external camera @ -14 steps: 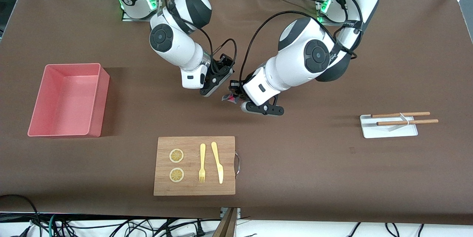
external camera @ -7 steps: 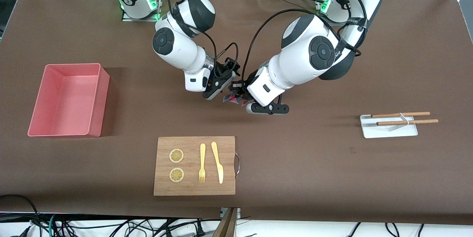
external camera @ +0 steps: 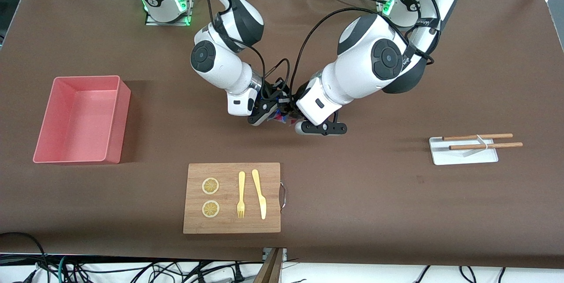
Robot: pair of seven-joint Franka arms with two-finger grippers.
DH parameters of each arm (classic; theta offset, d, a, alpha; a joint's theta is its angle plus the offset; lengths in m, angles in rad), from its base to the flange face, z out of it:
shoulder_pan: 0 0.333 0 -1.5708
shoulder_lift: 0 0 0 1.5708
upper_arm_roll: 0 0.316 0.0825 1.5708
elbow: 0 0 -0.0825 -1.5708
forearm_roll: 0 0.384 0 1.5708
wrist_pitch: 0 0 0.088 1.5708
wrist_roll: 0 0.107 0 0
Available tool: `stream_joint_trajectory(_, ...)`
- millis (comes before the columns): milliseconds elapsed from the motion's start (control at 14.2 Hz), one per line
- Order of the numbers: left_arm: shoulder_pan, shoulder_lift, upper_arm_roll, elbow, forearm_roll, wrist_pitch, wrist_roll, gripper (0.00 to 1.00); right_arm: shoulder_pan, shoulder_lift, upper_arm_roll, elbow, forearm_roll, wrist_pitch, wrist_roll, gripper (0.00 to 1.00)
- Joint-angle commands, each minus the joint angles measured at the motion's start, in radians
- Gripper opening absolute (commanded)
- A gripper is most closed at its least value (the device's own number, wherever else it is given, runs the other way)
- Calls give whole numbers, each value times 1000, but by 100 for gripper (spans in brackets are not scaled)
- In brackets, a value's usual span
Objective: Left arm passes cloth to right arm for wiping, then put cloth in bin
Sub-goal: 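Grasp the cloth with the right gripper beside the left gripper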
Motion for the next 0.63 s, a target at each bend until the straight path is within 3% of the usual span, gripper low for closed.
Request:
stream_joint_trajectory(0,1,-17,3,-2,16,-34,-17,0,3,6,2,28,20,-9,22,26)
stream_joint_trajectory(141,1,-17,3,-2,18,-40,-17,0,5,6,2,28,18,-9,19,2)
stream_joint_trajectory(562,1,-17,2,-1,28,-40,-17,0,-7,-7,-6,31,4,-88,18,0)
